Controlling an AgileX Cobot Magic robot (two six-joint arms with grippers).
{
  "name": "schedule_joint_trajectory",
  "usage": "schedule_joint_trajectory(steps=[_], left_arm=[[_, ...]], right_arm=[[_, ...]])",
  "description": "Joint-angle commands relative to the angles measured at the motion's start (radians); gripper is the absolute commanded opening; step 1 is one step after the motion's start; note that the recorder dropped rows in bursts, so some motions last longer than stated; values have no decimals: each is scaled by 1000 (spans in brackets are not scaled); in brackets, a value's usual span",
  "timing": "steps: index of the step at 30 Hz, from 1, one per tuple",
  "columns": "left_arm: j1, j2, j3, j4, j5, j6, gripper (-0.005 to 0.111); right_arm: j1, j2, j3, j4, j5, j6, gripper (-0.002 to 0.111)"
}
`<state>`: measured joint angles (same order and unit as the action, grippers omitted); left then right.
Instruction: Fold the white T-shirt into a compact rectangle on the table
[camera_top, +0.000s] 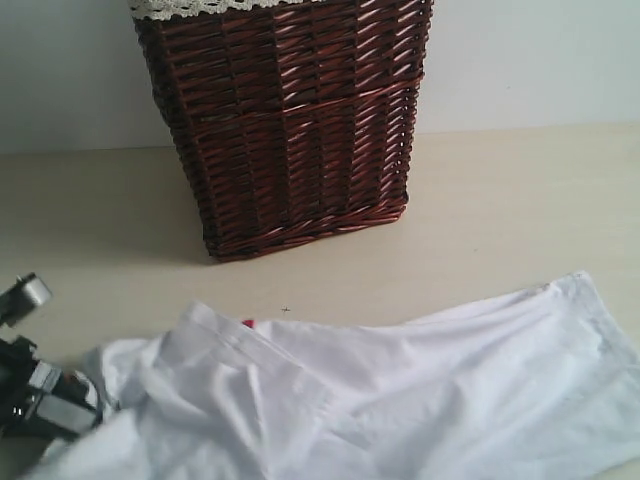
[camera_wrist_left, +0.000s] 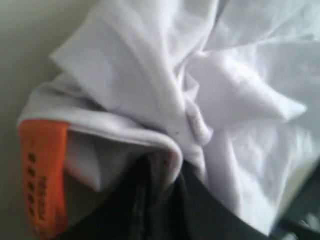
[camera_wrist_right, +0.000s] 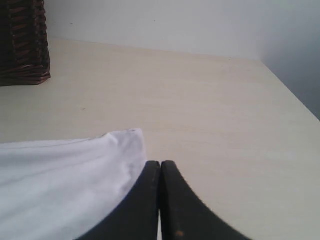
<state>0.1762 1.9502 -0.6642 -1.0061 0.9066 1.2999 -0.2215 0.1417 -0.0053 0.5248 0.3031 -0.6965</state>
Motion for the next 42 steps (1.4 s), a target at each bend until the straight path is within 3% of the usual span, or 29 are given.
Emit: schedule_joint_trajectory(steps=[1, 12, 18, 28, 37, 42], left_arm=[[-10, 54, 36, 107, -10, 66, 0], [-6, -132, 36, 74, 3, 84, 0], [44, -297, 36, -10, -37, 84, 0], [106, -487, 36, 57, -311, 72, 0], [203, -498, 42, 88, -357, 72, 0], [303, -498, 42, 102, -363, 76, 0]], right_arm=[[1, 0, 5, -2, -3, -8, 0], [1, 0, 5, -2, -3, -8, 0], [1, 0, 5, 0, -3, -8, 0], [1, 0, 5, 0, -3, -8, 0], [1, 0, 5, 0, -3, -8, 0], [1, 0, 5, 0, -3, -8, 0]])
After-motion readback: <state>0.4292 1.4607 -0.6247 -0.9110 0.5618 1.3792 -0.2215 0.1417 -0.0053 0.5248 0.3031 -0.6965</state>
